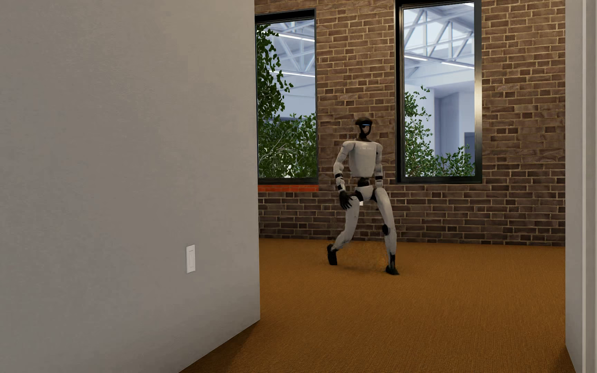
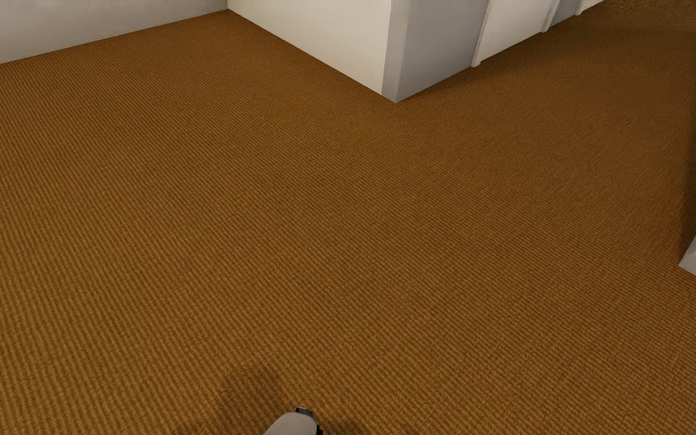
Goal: Avoid corner
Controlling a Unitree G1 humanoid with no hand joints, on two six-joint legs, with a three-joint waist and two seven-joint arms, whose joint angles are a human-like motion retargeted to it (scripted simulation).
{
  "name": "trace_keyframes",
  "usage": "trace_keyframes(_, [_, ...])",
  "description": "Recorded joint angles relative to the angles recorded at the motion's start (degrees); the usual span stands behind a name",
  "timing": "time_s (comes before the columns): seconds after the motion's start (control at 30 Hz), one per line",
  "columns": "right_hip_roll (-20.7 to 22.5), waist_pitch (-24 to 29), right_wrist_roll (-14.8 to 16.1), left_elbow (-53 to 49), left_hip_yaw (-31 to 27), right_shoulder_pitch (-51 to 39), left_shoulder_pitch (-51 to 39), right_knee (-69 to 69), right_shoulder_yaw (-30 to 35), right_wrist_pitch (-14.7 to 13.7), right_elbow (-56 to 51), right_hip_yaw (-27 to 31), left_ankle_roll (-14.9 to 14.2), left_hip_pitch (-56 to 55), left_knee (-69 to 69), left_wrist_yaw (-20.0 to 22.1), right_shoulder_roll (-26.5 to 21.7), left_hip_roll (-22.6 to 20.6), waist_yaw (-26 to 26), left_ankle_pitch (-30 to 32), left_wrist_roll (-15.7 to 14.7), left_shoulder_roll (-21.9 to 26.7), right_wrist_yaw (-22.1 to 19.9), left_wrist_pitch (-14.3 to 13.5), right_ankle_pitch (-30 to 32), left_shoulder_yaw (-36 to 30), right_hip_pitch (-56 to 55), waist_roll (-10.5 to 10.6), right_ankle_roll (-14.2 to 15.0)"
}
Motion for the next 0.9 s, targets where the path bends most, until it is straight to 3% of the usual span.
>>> trace_keyframes(0.03, [-0.7,-0.1,0.0,2.1,0.0,0.5,-0.6,10.8,3.4,0.0,4.1,0.0,0.0,1.5,4.4,0.0,0.1,-1.9,-1.6,1.9,0.0,0.3,0.0,0.0,8.2,1.0,-4.3,-1.3,0.0])
trace_keyframes(0.07, [-1.7,-0.4,0.0,2.0,0.0,2.2,-1.8,23.9,3.6,0.0,4.2,0.0,0.0,3.4,5.7,0.0,0.0,-5.0,-3.3,0.3,0.0,0.7,0.0,0.0,8.6,2.2,-12.4,-2.5,0.0])
trace_keyframes(0.13, [0.3,1.4,0.0,2.0,0.0,3.8,-4.8,37.7,7.0,0.0,5.0,0.0,0.0,15.9,1.0,0.0,-0.3,-6.9,-9.6,-6.9,0.0,0.6,0.0,0.0,-7.7,5.5,-24.3,-2.5,0.0])
trace_keyframes(0.17, [1.7,1.6,0.0,0.2,0.0,5.4,-6.3,38.1,8.0,0.0,5.5,0.0,0.0,22.3,-2.3,0.0,-0.6,-7.0,-13.2,-11.2,0.0,1.5,0.0,0.0,-11.2,4.8,-30.4,-1.8,0.0])
trace_keyframes(0.23, [4.1,2.3,0.0,-6.9,0.0,8.4,-7.3,25.1,8.3,0.0,8.3,0.0,0.0,35.7,-9.8,0.0,-1.4,-4.7,-20.6,-20.5,0.0,3.0,0.0,0.0,-11.7,7.7,-38.3,0.1,0.0])
trace_keyframes(0.33, [2.1,0.3,0.0,-15.3,0.0,11.7,-11.5,-6.6,8.3,0.0,12.1,0.0,0.0,48.7,-11.7,0.0,-2.7,-2.6,-27.2,-35.8,0.0,4.5,0.0,0.0,-9.6,11.4,-45.4,0.5,0.0])
trace_keyframes(0.37, [1.7,-0.6,0.0,-17.0,0.0,12.4,-13.0,-13.9,8.9,0.0,13.7,0.0,0.0,51.0,-11.6,0.0,-2.7,-2.2,-28.3,-37.2,0.0,4.8,0.0,0.0,-3.5,13.0,-45.8,0.2,0.0])
trace_keyframes(0.4, [1.5,-1.7,0.0,-17.8,0.0,13.1,-14.3,-37.1,8.6,0.0,15.0,0.0,0.0,52.3,-12.6,0.0,-2.8,-2.4,-28.3,-35.9,0.0,4.8,0.0,0.0,24.2,14.0,-47.6,-0.2,0.0])
trace_keyframes(0.43, [2.3,-1.1,0.0,-18.5,0.0,13.5,-14.3,-14.5,8.9,0.0,16.7,0.0,0.0,54.4,-11.6,0.0,-2.7,-1.5,-27.8,-31.7,0.0,4.6,0.0,0.0,-0.6,15.2,-49.4,-0.5,0.0])
trace_keyframes(0.47, [3.6,-0.6,0.0,-17.7,0.0,13.3,-13.1,-7.1,10.1,0.0,18.5,0.0,0.0,55.9,-7.1,0.0,-2.8,0.1,-27.4,-24.7,0.0,3.9,0.0,0.0,-12.2,16.5,-50.1,-0.2,0.0])
trace_keyframes(0.5, [4.6,-1.2,0.0,-14.8,0.0,13.4,-12.1,0.1,8.7,0.0,19.1,0.0,0.0,52.4,3.1,0.0,-2.5,2.5,-26.4,-15.6,0.0,2.6,0.0,0.0,-10.7,16.9,-52.5,0.6,0.0])
trace_keyframes(0.53, [7.7,0.5,0.0,-10.1,0.0,11.9,-10.9,6.7,9.6,0.0,20.1,0.0,0.0,49.2,16.6,0.0,-2.4,5.0,-25.3,-9.8,0.0,1.7,0.0,0.0,-13.3,16.3,-50.4,1.0,0.0])
trace_keyframes(0.6, [13.0,1.5,0.0,-2.6,0.0,8.6,-9.9,4.0,11.8,0.0,15.5,0.0,0.0,33.9,46.4,0.0,-1.9,4.7,-22.0,-12.1,0.0,2.3,0.0,0.0,-15.3,10.8,-42.0,-0.4,0.0])
trace_keyframes(0.63, [14.3,1.6,0.0,-0.6,0.0,8.1,-8.5,0.3,10.8,0.0,11.3,0.0,0.0,27.4,52.0,0.0,-1.3,3.6,-17.9,-13.0,0.0,2.7,0.0,0.0,-13.1,7.2,-36.0,-2.0,0.0])
trace_keyframes(0.7, [14.8,1.6,0.0,2.4,0.0,5.8,-4.1,-8.6,8.9,0.0,3.5,0.0,0.0,15.7,45.0,0.0,-0.6,1.3,-11.0,-7.8,0.0,1.9,0.0,0.0,-9.0,5.9,-23.0,-3.9,0.0])
trace_keyframes(0.77, [12.4,1.4,0.0,2.1,0.0,3.3,0.1,-14.6,8.2,0.0,-2.5,0.0,0.0,8.3,21.4,0.0,-0.2,1.0,-4.2,2.4,0.0,1.5,0.0,0.0,-4.9,4.4,-13.0,-4.6,0.0])
trace_keyframes(0.8, [10.8,0.9,0.0,2.2,0.0,2.1,1.9,-16.4,7.9,0.0,-5.6,0.0,0.0,5.4,9.6,0.0,-0.7,1.6,-2.6,4.1,0.0,0.8,0.0,0.0,-3.9,4.6,-9.0,-4.2,0.0])
trace_keyframes(0.83, [9.5,0.4,0.0,1.2,0.0,1.0,3.3,-17.0,7.7,0.0,-9.0,0.0,0.0,3.7,-0.9,0.0,-1.6,2.8,-2.3,-3.1,0.0,0.3,0.0,0.0,-1.7,4.1,-4.7,-2.9,0.0])
trace_keyframes(0.9, [5.4,-0.9,0.0,2.0,0.0,0.4,3.3,-16.3,5.7,0.0,-15.3,0.0,0.0,-0.7,-10.3,0.0,-3.0,5.5,0.3,-26.3,0.0,-0.7,0.0,0.0,3.7,4.6,-1.4,-1.6,0.0])
